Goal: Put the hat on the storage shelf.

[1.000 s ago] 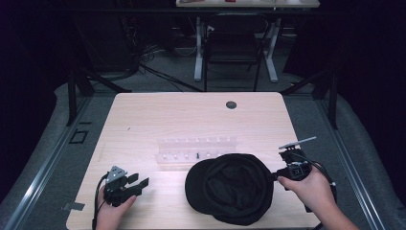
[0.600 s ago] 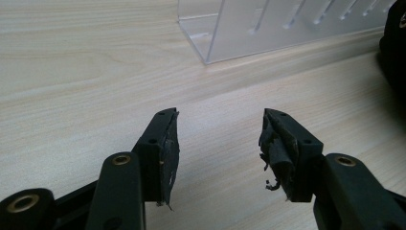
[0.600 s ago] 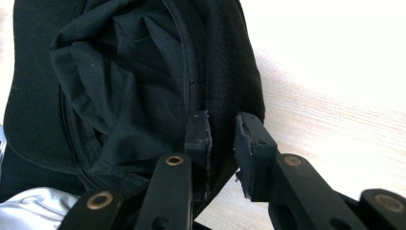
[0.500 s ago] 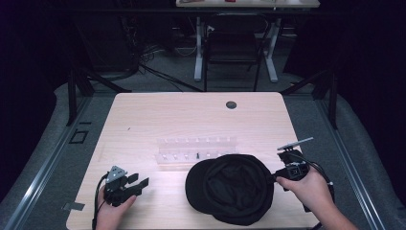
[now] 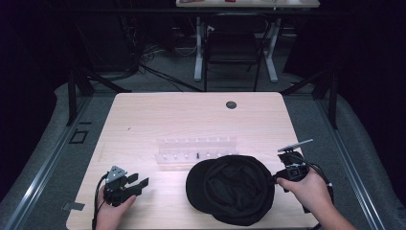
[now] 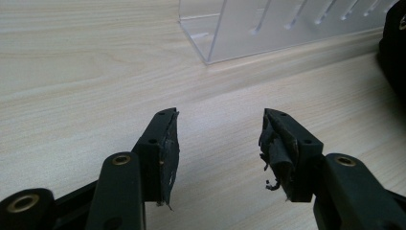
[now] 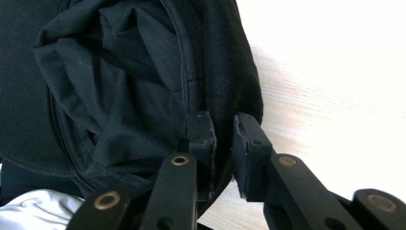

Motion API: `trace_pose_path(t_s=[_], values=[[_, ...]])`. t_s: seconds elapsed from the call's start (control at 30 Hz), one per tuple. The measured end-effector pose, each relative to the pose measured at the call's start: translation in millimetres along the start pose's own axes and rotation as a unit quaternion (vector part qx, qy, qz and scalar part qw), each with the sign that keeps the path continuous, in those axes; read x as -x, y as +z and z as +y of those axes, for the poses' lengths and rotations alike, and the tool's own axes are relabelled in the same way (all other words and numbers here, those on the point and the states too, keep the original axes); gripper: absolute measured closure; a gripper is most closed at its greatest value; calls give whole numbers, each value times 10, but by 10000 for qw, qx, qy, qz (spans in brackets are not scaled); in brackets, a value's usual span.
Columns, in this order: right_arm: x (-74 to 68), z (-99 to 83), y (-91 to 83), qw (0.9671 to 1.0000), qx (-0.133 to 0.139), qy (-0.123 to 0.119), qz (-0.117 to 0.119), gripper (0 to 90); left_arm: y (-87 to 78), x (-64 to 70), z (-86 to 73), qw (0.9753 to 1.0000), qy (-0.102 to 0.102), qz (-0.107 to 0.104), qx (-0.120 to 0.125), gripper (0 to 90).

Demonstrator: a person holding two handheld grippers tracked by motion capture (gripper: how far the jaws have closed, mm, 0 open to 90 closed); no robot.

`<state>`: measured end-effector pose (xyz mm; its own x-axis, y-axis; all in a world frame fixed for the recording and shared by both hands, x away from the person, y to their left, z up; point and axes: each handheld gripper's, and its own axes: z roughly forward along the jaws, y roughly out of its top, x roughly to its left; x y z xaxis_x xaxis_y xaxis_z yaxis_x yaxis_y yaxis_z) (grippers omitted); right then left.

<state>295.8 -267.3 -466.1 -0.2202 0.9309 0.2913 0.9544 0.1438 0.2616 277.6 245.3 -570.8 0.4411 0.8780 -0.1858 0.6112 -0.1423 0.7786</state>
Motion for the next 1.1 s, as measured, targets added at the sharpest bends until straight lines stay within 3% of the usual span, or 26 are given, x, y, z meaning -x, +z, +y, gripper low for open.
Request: trace_pose_path(t_s=[0.17,0.2,0.33,0.5,0.53,1.1], values=[[17,2,18,9999,-86,37,46,760,1,-2,0,10000,-2,0,-5,479],[12,-5,31,9999,-15,134,76,770,2,-3,0,10000,-2,1,-6,479],[36,-1,23,9998,-123,108,126,824,1,-3,-1,10000,-3,-1,-8,479],[15,-7,9,9997,-48,194,138,869,0,-3,0,10000,-7,5,-16,479],[20,0,-5,9997,-107,110,164,872,0,-3,0,10000,-11,6,-11,479],[-99,35,-219,9990,18,7,448,883,6,-1,-2,10000,-2,-11,-23,479]])
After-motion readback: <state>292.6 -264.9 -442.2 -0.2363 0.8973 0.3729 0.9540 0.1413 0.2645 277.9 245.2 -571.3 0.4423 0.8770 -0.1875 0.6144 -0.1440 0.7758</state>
